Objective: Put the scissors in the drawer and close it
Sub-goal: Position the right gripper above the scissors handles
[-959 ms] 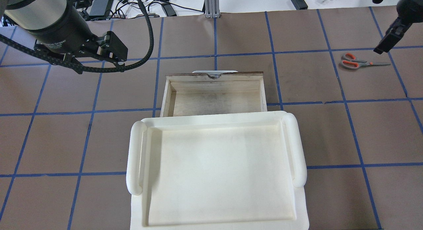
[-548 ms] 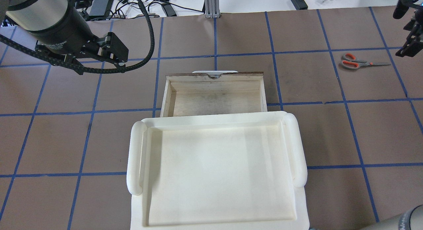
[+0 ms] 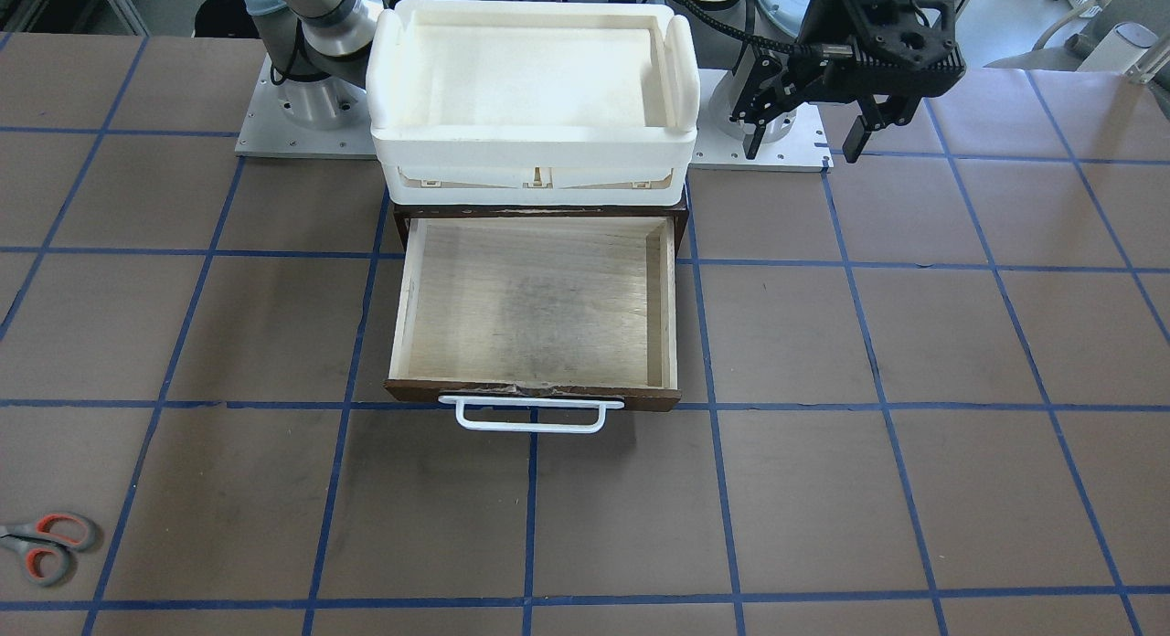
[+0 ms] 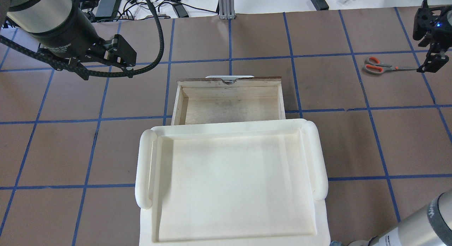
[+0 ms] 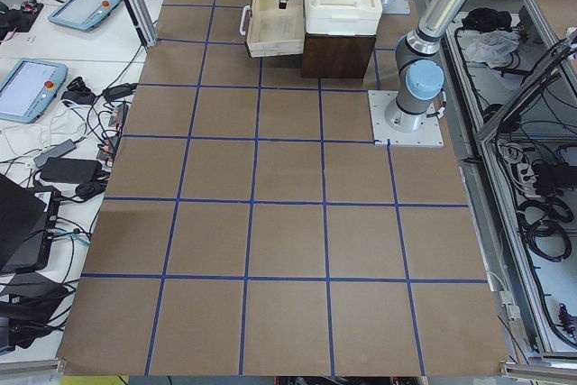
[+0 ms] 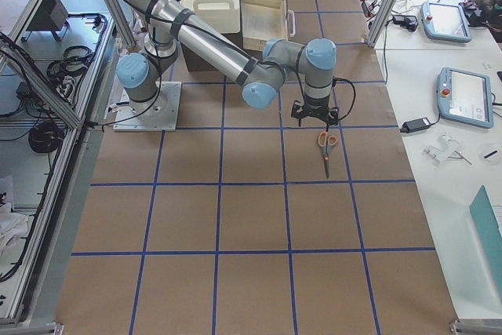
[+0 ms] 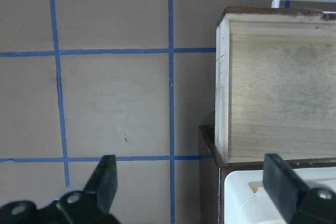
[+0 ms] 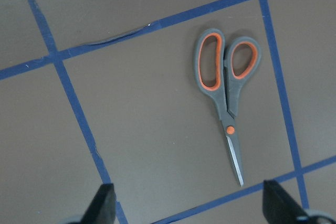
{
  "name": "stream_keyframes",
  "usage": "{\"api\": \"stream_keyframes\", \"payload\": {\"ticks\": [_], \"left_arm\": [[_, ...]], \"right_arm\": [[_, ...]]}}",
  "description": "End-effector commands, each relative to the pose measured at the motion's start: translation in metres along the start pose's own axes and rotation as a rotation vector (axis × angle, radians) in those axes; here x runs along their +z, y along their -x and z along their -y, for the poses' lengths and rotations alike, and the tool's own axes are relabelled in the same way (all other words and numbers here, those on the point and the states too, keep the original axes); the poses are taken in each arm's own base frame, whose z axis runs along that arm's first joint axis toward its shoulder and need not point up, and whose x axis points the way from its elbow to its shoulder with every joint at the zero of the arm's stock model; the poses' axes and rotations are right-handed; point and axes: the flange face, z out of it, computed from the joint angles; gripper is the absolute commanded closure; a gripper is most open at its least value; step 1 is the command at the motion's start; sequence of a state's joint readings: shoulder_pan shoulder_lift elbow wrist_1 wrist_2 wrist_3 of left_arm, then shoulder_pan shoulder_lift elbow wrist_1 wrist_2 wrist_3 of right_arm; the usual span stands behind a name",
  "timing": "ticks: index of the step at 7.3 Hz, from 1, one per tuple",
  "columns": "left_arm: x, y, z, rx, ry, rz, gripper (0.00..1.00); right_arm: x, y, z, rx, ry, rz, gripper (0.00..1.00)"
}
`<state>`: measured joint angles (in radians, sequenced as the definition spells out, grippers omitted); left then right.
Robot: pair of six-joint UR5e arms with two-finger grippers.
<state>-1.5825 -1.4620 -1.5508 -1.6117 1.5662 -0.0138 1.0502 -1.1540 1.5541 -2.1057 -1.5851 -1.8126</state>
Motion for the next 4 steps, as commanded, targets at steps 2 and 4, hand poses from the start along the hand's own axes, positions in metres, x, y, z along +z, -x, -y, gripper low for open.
{"api": "stream_keyframes", "payload": {"ticks": [2,4], "left_arm": [[0.002,0.002,0.002,-0.003,0.002,0.002,0.00],[0.005,0.001,-0.003,0.010,0.005,0.002,0.00]], "right_arm": [[0.042,-0.008,-0.011,-0.173,-0.077,0.031,0.00],[0.063,-0.029,-0.029,-0.245,-0.082,0.017,0.00]]}}
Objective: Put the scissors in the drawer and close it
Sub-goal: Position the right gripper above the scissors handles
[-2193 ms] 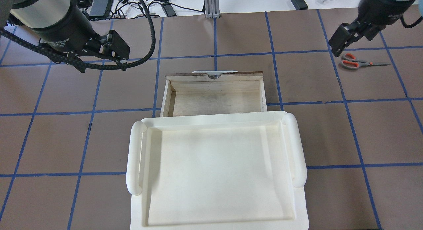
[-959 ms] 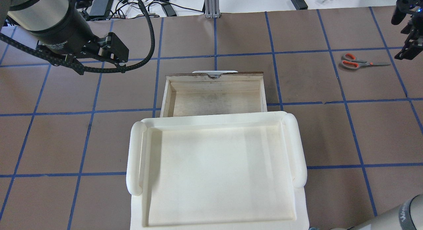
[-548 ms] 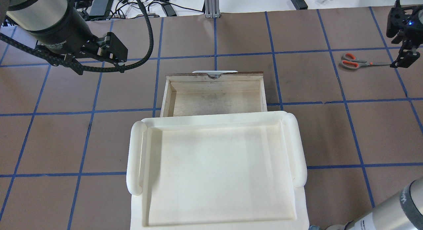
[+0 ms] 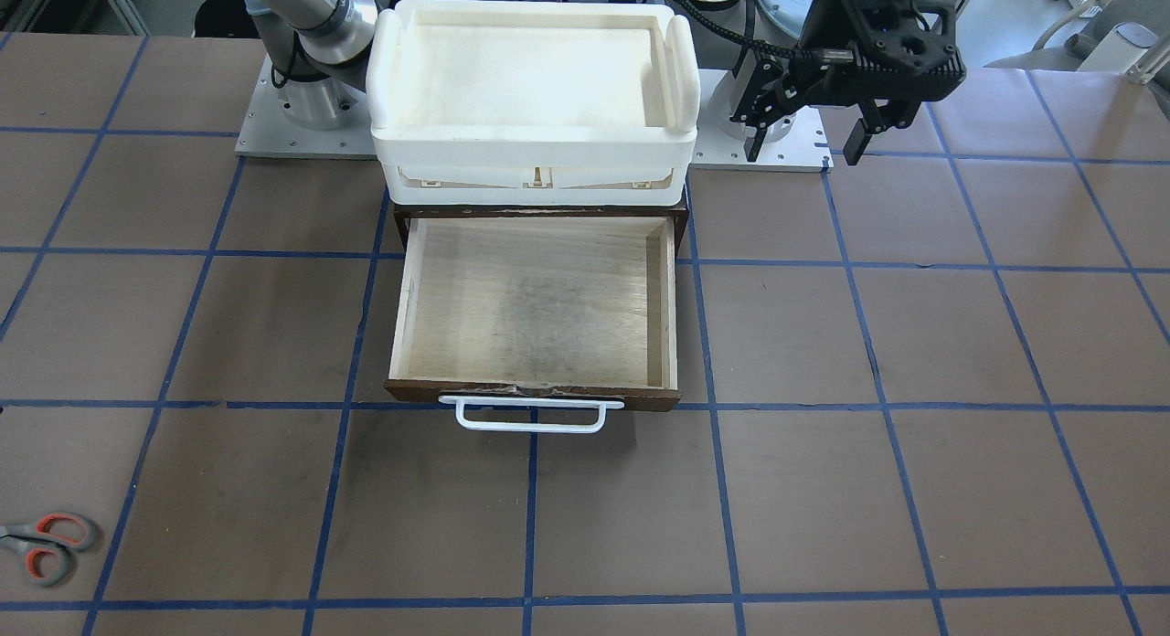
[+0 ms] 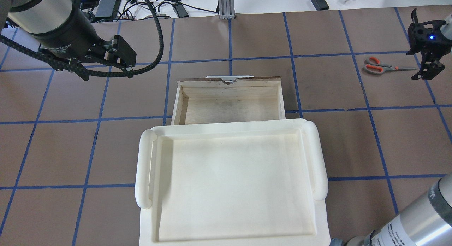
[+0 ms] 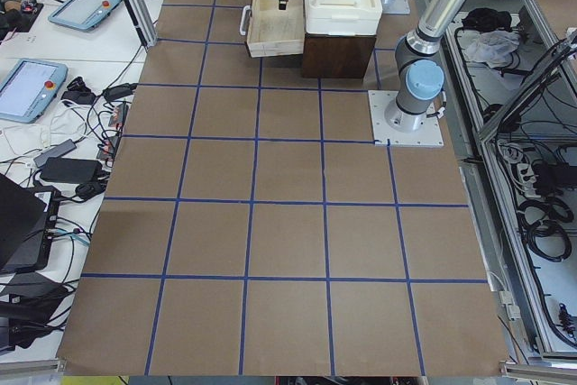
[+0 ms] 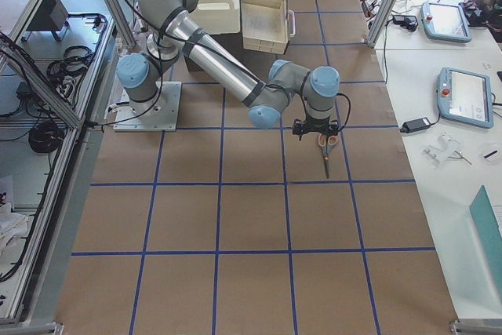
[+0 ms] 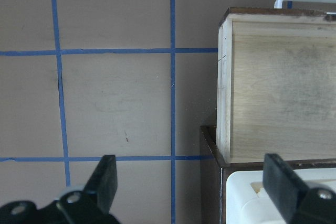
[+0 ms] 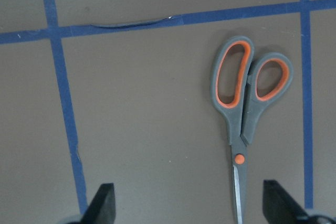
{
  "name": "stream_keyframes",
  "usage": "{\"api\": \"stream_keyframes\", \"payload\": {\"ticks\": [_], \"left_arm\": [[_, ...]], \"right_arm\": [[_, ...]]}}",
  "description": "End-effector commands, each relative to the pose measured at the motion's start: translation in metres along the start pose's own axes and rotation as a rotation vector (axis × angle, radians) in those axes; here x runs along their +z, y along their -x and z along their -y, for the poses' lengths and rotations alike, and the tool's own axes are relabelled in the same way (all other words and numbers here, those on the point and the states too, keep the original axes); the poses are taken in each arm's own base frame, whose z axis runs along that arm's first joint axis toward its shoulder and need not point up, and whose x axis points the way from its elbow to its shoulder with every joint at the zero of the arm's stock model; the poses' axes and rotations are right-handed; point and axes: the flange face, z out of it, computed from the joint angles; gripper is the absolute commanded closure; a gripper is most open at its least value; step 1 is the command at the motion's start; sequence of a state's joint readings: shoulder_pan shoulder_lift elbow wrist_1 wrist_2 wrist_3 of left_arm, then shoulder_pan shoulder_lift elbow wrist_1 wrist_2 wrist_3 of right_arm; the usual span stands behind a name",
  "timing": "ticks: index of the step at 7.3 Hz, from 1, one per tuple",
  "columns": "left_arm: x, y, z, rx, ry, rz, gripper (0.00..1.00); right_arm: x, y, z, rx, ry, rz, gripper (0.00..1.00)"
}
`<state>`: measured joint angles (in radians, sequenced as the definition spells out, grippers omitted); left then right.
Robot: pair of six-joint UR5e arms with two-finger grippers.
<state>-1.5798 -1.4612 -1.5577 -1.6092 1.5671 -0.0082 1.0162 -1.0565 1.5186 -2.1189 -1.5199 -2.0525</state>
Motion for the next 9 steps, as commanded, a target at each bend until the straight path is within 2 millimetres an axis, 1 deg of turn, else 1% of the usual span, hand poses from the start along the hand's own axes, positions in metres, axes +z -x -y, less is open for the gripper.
{"api": "stream_keyframes", "payload": {"ticks": [1,3,5,8,9], "left_arm": [[0.007,0.000,-0.005,0.005,0.006,0.001,0.00],[0.010,0.002,-0.005,0.002,0.009,0.002,0.00],[0.003,0.004,-0.009,0.004,-0.003,0.034,0.00],[-0.001,0.006,-0.012,0.002,-0.011,0.045,0.00],[-0.001,0.006,-0.013,0.001,-0.008,0.048,0.00]], "right_arm": [[0.015,-0.020,-0.018,-0.043,0.000,-0.013,0.00],[0.039,-0.024,-0.022,-0.036,-0.011,0.004,0.00],[0.067,-0.030,-0.026,-0.038,-0.002,-0.010,0.00],[0.069,-0.031,-0.027,-0.040,0.006,-0.009,0.02],[0.067,-0.036,-0.028,-0.048,0.011,-0.018,0.02]]}}
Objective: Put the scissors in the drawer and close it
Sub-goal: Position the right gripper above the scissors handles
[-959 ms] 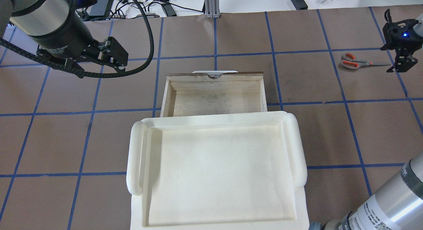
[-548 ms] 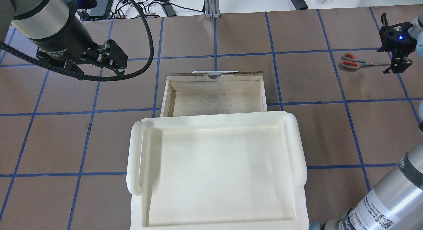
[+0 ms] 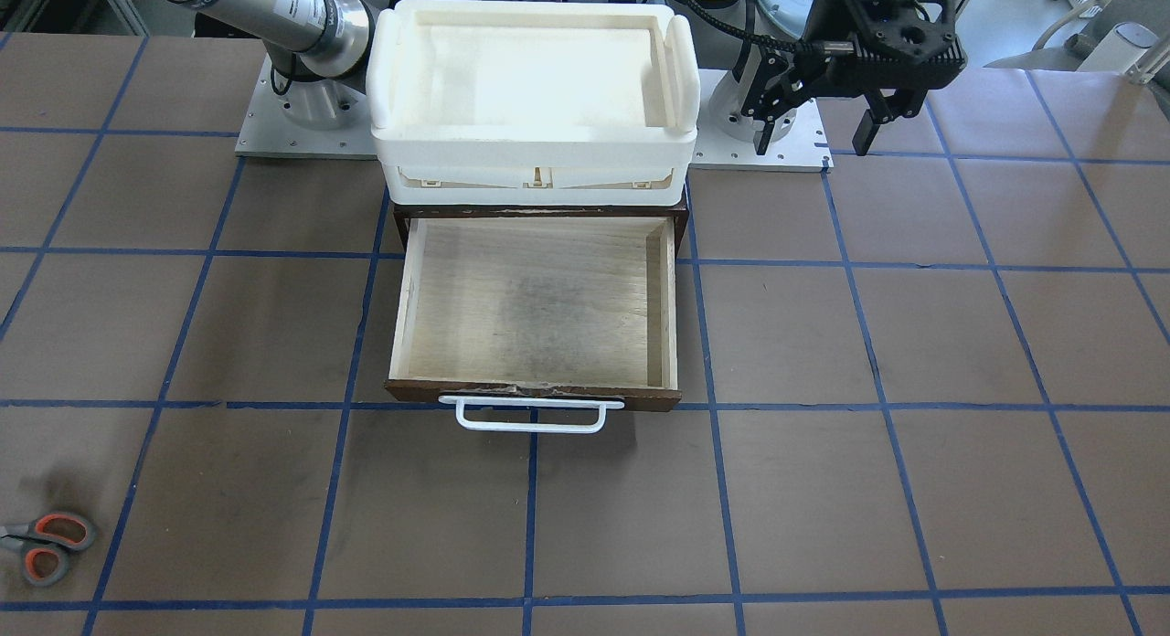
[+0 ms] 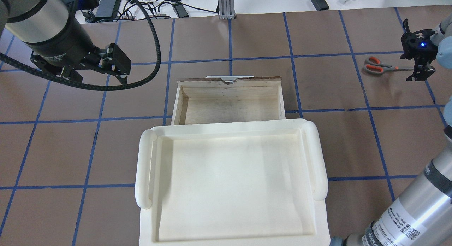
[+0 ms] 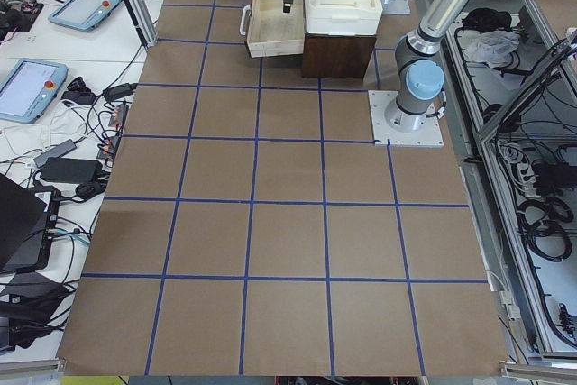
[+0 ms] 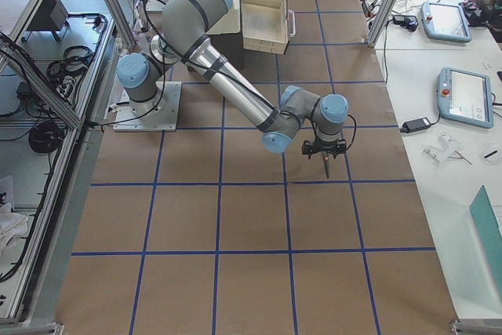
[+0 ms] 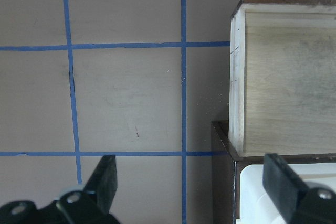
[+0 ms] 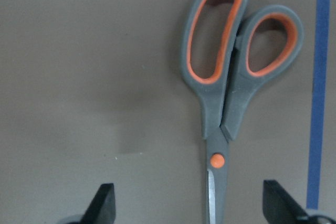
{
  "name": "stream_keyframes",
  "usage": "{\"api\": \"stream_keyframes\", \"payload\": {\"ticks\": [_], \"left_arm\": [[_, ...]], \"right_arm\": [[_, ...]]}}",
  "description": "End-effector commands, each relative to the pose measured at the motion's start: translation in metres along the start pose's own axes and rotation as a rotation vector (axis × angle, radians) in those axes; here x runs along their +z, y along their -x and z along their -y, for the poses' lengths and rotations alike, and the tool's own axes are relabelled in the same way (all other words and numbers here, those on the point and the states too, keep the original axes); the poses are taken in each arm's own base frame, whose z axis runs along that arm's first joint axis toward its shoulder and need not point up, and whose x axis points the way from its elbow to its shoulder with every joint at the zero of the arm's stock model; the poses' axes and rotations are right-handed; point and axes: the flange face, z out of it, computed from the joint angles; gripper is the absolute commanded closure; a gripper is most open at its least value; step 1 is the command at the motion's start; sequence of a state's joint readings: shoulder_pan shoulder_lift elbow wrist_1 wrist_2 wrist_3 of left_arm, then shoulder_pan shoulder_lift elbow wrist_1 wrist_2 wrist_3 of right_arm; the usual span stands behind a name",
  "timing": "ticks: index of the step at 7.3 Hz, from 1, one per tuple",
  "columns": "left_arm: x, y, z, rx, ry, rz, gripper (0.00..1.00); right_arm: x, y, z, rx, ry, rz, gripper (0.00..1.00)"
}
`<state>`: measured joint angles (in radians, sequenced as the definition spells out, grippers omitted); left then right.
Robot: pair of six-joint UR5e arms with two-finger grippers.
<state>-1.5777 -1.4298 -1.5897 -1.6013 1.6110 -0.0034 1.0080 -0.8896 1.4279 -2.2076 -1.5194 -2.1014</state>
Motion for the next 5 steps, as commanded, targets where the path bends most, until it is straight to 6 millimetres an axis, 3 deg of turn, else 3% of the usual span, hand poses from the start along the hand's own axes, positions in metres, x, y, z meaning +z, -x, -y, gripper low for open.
{"api": "stream_keyframes", "payload": {"ticks": [1,5], "left_arm": [[-0.001,0.001,0.000,-0.002,-0.003,0.003,0.00],[-0.002,0.001,-0.001,-0.002,-0.005,0.004,0.00]], "right_arm": [[0.005,-0.013,-0.004,-0.034,0.006,-0.010,0.02],[0.004,-0.028,0.025,-0.086,0.003,-0.020,0.02]]}}
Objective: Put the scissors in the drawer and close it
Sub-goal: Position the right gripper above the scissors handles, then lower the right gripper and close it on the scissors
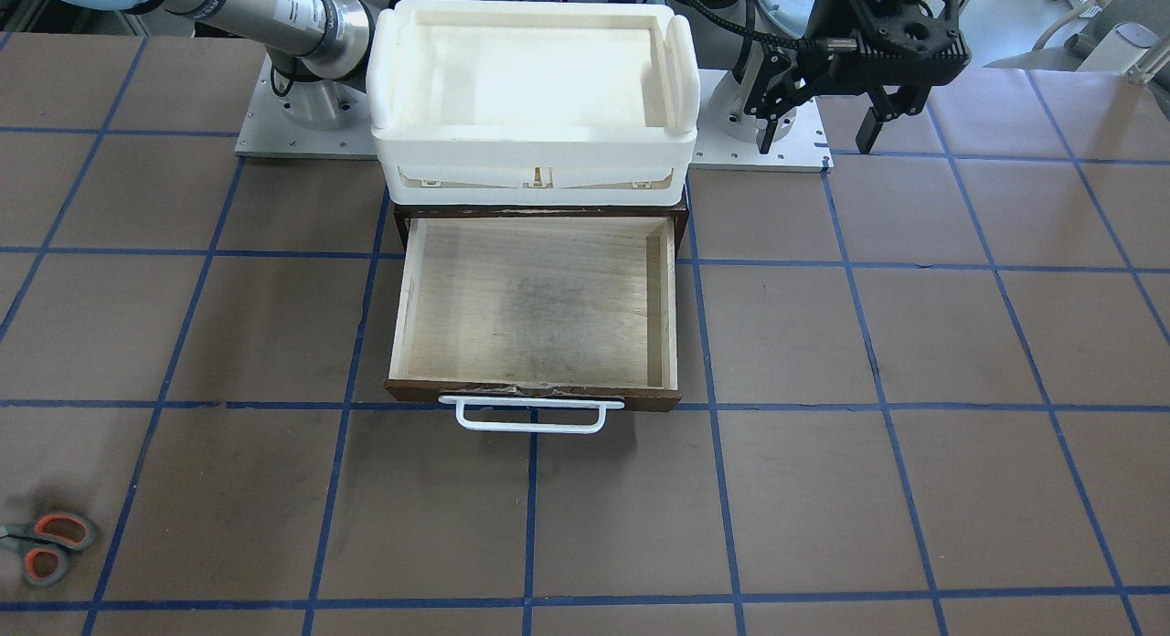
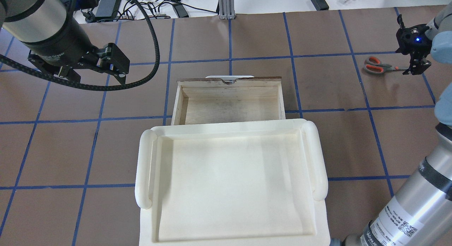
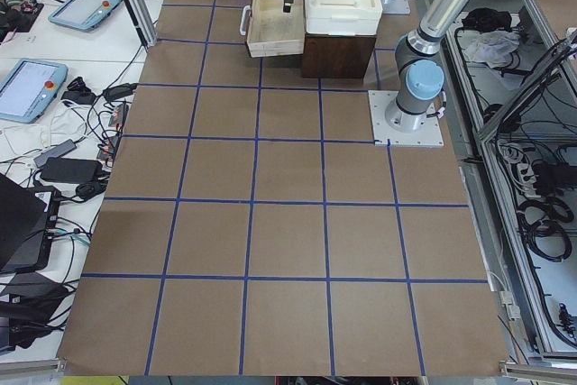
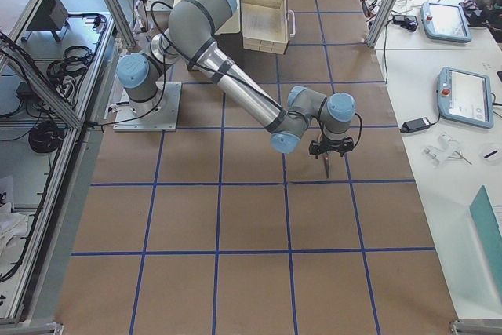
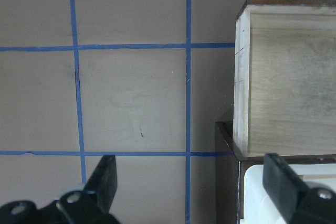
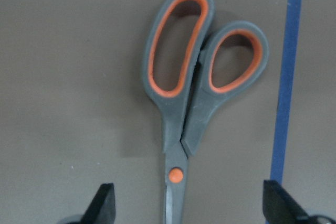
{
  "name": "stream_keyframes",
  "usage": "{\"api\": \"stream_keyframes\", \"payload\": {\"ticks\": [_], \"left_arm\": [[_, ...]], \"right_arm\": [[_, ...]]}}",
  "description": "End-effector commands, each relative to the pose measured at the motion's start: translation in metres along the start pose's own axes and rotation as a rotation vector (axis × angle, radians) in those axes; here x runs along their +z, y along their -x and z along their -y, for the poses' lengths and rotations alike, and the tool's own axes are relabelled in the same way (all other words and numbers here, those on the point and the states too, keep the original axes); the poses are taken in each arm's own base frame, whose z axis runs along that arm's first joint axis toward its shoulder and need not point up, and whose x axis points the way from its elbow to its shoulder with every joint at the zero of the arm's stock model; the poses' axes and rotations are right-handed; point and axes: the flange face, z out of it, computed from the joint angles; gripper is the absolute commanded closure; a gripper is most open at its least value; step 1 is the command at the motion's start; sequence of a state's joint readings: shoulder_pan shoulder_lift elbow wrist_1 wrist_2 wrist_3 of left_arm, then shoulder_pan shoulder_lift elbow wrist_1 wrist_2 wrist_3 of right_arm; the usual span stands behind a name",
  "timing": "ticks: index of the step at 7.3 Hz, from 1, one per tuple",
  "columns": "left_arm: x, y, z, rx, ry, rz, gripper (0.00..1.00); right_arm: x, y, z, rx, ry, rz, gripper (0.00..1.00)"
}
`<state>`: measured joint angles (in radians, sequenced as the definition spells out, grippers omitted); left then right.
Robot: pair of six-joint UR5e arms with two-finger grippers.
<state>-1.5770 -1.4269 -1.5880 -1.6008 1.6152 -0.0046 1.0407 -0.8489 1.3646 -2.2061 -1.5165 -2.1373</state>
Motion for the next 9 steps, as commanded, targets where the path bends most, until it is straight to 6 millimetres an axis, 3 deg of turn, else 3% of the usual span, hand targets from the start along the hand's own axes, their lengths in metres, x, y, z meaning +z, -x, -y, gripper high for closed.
{"api": "stream_keyframes", "payload": {"ticks": [1,3,9], "left_arm": [[0.000,0.000,0.000,-0.001,0.002,0.000,0.00],[0.001,0.000,0.000,0.000,0.002,-0.003,0.00],[0.001,0.000,0.001,-0.003,0.000,-0.006,0.00]], "right_arm": [[0.002,-0.005,0.012,-0.031,-0.003,0.001,0.02],[0.015,-0.004,0.012,-0.033,-0.012,0.015,0.03],[0.028,-0.003,0.013,-0.037,-0.017,0.032,0.09]]}}
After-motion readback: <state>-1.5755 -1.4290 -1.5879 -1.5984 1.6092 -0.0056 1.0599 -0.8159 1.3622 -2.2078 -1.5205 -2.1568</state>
